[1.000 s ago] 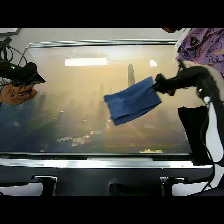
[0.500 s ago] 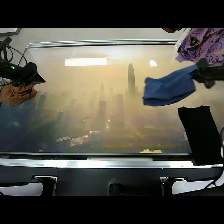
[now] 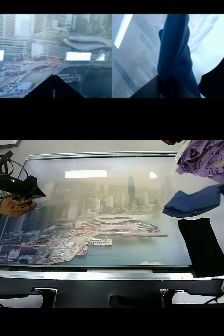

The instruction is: Fold the clothes and pants, and hang the long-sleeved shirts on hangers.

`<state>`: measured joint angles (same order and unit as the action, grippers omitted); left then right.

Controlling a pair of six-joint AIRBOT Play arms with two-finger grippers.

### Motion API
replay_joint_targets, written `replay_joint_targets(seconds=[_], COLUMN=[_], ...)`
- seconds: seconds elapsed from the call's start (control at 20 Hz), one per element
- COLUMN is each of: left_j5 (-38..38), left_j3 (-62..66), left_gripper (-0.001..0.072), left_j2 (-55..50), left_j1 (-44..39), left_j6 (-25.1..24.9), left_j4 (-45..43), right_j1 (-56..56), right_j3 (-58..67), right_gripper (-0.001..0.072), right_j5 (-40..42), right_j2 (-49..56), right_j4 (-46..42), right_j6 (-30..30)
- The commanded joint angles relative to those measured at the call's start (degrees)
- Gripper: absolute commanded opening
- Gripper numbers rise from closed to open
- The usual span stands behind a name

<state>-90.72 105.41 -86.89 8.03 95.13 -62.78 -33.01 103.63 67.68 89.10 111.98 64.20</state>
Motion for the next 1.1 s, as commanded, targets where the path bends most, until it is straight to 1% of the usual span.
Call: replay_joint_targets(seconds=[0.0,0.15,0.3,0.6,0.85,1.05], left_j5=[-2.16,-2.95,-2.95,-2.95,-2.93,-2.95], left_j3=[0.02,0.02,0.02,0.02,0.02,0.02], left_gripper=[0.002,0.002,0.002,0.002,0.002,0.002], left_j2=[0.02,0.02,0.02,0.02,0.02,0.02], left_j1=[-0.02,-0.02,-0.02,-0.02,-0.02,-0.02], left_j6=[0.04,0.04,0.0,-0.15,-0.17,-0.33], left_j4=[-0.02,-0.02,-0.02,-0.02,-0.04,-0.07], right_j1=[-0.37,-0.37,-0.37,-0.37,-0.37,-0.37], right_j3=[0.11,0.11,0.11,0.09,-0.24,-4.35], right_gripper=[0.003,0.003,0.003,0.0031,0.0031,0.0031], right_j5=[1.81,3.58,6.58,16.94,24.06,28.5], right_j2=[-3.54,-6.62,-9.16,-11.19,-11.19,-11.28], right_j4=[-8.41,-14.51,-18.49,-24.72,-27.39,-29.81], right_j6=[-6.14,-10.12,-10.71,-10.73,-8.9,-4.81])
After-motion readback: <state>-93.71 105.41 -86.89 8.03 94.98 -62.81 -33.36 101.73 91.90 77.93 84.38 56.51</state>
